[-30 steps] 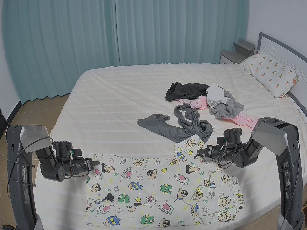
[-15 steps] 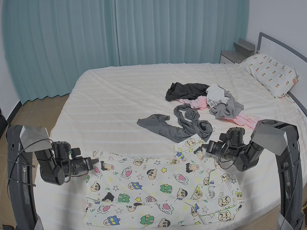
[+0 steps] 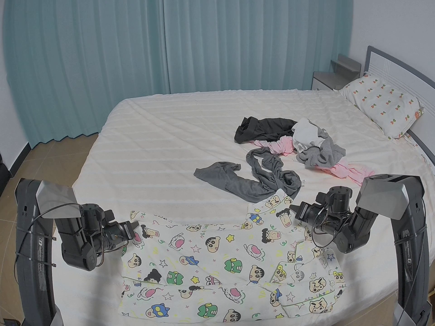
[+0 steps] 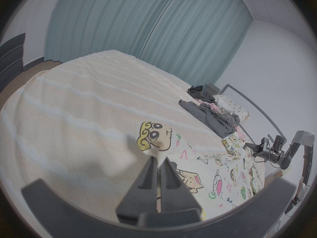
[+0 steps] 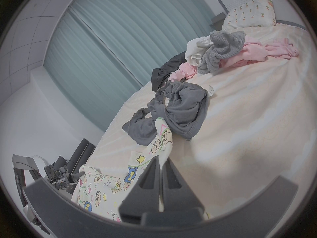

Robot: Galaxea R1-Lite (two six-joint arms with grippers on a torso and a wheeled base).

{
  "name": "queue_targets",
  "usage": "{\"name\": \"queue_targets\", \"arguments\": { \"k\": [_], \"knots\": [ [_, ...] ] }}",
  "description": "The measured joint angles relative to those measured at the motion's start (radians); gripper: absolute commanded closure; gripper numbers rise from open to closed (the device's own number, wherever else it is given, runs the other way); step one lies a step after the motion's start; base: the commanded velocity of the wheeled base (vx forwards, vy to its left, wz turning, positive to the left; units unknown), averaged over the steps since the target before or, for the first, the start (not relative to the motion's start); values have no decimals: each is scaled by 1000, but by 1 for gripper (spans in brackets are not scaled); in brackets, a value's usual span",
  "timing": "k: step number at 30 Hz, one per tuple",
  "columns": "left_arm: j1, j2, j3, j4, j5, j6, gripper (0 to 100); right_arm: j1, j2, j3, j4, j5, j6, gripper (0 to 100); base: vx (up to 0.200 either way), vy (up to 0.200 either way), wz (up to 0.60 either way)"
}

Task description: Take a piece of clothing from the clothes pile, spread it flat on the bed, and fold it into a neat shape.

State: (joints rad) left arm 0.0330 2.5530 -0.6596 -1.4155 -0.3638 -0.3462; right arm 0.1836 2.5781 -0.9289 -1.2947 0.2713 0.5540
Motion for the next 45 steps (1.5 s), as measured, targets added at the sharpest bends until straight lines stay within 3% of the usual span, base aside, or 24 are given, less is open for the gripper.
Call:
{"name": "queue_targets", "arguments": {
  "k": [7, 12, 27, 35, 45],
  "knots": [
    [0, 6, 32, -58, 23, -41, 100, 0, -2, 3, -48, -37, 7, 100, 0, 0, 0],
    [-1, 7, 57, -137, 22, -102, 100, 5, -22, 12, -47, -57, 63, 100, 0, 0, 0],
    [-15, 6, 41, -137, 28, -134, 100, -2, -60, 72, -67, -65, 82, 100, 0, 0, 0],
    [-13, -6, 43, -137, 27, -89, 100, -3, -105, 85, -63, -55, 81, 100, 0, 0, 0],
    [-2, -34, 79, -137, -29, -56, 100, -7, -171, 172, -71, 28, 81, 100, 0, 0, 0]
  ]
}}
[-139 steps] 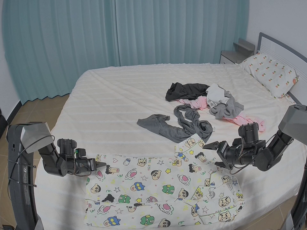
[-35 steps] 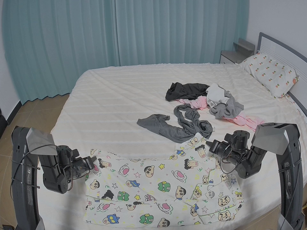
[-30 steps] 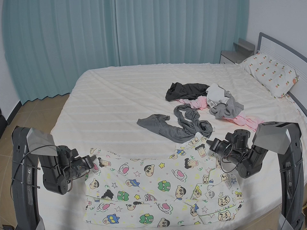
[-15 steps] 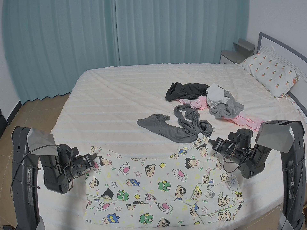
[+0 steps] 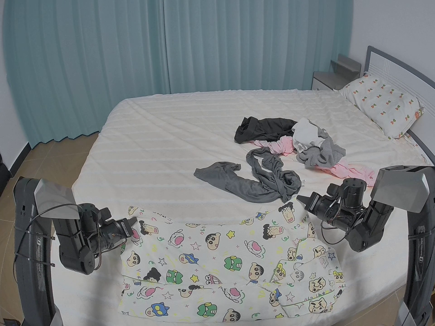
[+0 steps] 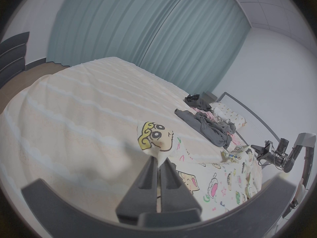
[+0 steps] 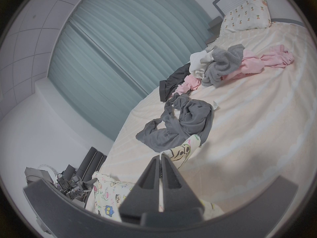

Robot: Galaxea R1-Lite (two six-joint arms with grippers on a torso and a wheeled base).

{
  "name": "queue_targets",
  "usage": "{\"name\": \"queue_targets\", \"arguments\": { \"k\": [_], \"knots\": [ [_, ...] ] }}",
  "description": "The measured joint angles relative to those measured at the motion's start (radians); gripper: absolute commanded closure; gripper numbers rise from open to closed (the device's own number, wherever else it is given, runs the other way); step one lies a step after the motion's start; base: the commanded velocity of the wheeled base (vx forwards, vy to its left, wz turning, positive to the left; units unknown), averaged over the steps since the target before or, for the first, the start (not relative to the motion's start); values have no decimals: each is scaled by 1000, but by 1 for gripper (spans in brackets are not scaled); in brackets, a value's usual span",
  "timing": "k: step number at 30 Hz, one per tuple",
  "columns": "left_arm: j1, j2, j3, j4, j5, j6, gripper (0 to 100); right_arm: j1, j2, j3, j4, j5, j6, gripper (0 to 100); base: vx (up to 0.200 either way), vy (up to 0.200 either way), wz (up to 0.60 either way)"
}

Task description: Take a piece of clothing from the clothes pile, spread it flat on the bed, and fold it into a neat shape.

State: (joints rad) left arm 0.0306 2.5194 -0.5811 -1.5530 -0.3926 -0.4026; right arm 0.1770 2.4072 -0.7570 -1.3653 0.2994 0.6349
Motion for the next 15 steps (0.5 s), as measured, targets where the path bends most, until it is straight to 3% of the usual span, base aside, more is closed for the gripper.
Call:
{"name": "queue_targets", "arguments": {
  "k": [5, 9, 15],
  "knots": [
    [15, -40, 45, 0, -71, 0, 100, -4, -26, 33, -2, 32, -1, 100, 0, 0, 0],
    [24, -61, 58, 0, -79, 2, 100, -11, -45, 69, 3, 77, -7, 100, 0, 0, 0],
    [31, -68, 57, 0, -81, 3, 100, -15, -34, 74, 44, 82, -18, 100, 0, 0, 0]
  ]
}}
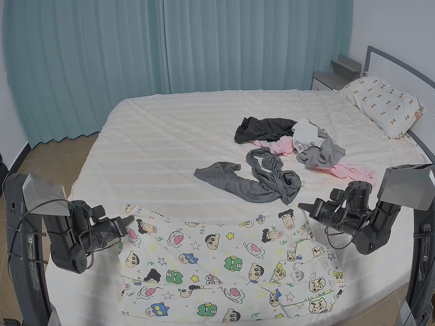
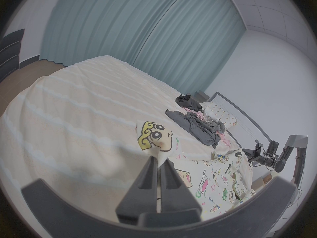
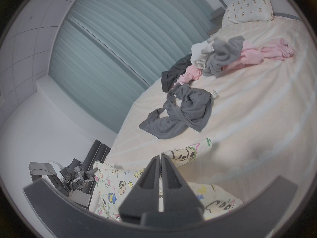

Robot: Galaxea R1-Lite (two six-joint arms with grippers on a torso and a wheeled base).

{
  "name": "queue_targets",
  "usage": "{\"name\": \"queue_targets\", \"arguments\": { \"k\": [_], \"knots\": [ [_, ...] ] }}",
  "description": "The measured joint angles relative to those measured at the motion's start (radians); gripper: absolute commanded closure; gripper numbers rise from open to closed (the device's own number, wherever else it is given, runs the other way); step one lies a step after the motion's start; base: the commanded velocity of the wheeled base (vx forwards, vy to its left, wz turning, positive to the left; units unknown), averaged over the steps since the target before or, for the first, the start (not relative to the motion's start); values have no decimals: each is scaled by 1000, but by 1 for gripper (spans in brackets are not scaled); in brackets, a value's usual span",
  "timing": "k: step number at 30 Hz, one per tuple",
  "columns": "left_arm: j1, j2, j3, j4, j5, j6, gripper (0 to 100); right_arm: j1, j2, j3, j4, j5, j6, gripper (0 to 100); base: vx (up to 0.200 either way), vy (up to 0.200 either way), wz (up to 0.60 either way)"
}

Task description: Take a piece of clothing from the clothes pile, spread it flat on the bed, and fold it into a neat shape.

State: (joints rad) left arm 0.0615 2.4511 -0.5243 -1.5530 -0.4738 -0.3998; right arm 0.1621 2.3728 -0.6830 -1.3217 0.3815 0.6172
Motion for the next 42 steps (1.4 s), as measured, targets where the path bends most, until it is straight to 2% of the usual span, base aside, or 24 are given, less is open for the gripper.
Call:
{"name": "queue_targets", "arguments": {
  "k": [1, 5, 11, 14, 18, 24, 25, 32, 42],
  "knots": [
    [0, 1, -1, 0, 0, 0, 100, 0, 6, -8, 19, 0, -4, 0, 0, 0, 0],
    [1, 7, -9, 0, 0, 0, 100, -6, 32, -61, 107, 0, -39, 0, 0, 0, 0],
    [0, 25, -21, 0, 0, -1, 100, -21, 94, -137, 156, 8, -115, 0, 0, 0, 0],
    [-1, 32, -24, 0, 0, -1, 100, -23, 113, -149, 167, 23, -132, 0, 0, 0, 0],
    [-2, 38, -26, 0, 0, -1, 100, -27, 132, -169, 213, 81, -181, 0, 0, 0, 0],
    [-2, 43, -27, 0, 0, -1, 100, -24, 137, -218, 300, 93, -245, 0, 0, 0, 0],
    [-2, 43, -27, 0, 0, -1, 100, -23, 137, -225, 312, 95, -249, 100, 0, 0, 0],
    [-4, 45, -26, 0, 2, 0, 100, -15, 119, -253, 388, 105, -272, 100, 0, 0, 0],
    [-5, 43, -52, 0, 26, 30, 100, -46, 81, -211, 319, 137, -276, 100, 0, 0, 0]
  ]
}}
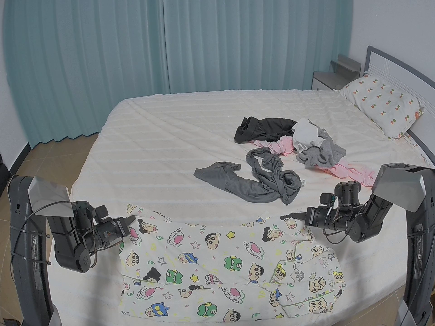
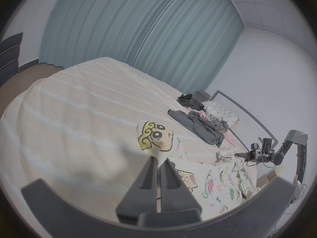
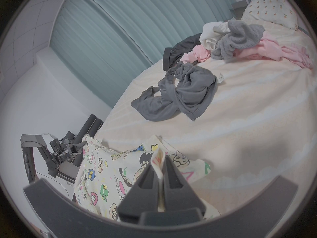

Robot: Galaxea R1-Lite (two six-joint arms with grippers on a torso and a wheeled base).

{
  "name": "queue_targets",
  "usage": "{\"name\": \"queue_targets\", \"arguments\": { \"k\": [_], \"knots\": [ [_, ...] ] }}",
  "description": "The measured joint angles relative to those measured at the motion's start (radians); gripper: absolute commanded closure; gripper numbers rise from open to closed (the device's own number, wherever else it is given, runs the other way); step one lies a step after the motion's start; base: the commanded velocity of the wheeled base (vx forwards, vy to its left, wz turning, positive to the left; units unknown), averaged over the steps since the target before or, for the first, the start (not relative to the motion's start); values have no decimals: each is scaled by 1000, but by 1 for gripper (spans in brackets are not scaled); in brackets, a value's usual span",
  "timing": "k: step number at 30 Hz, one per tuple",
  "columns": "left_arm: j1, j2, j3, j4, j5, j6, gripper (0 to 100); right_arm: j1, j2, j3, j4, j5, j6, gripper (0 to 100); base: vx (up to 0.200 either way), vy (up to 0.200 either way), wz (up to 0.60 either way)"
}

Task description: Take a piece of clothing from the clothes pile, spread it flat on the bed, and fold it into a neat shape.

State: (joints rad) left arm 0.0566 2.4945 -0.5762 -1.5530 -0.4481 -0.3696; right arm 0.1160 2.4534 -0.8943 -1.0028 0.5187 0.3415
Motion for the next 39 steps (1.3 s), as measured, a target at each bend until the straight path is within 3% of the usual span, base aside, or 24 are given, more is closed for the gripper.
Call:
{"name": "queue_targets", "arguments": {
  "k": [15, 28, 29, 39],
  "knots": [
    [14, -39, 71, 0, 3, 71, 100, -32, -97, 240, -168, 114, 1, 100, 0, 0, 0],
    [10, -92, 179, 0, -19, 103, 100, -14, -98, 304, -193, 135, -24, 100, 0, 0, 0],
    [10, -93, 180, 0, -19, 103, 100, -11, -94, 300, -189, 134, -24, 0, 0, 0, 0],
    [8, -95, 187, 0, -20, 104, 100, 20, -52, 263, -184, 132, -25, 0, 0, 0, 0]
  ]
}}
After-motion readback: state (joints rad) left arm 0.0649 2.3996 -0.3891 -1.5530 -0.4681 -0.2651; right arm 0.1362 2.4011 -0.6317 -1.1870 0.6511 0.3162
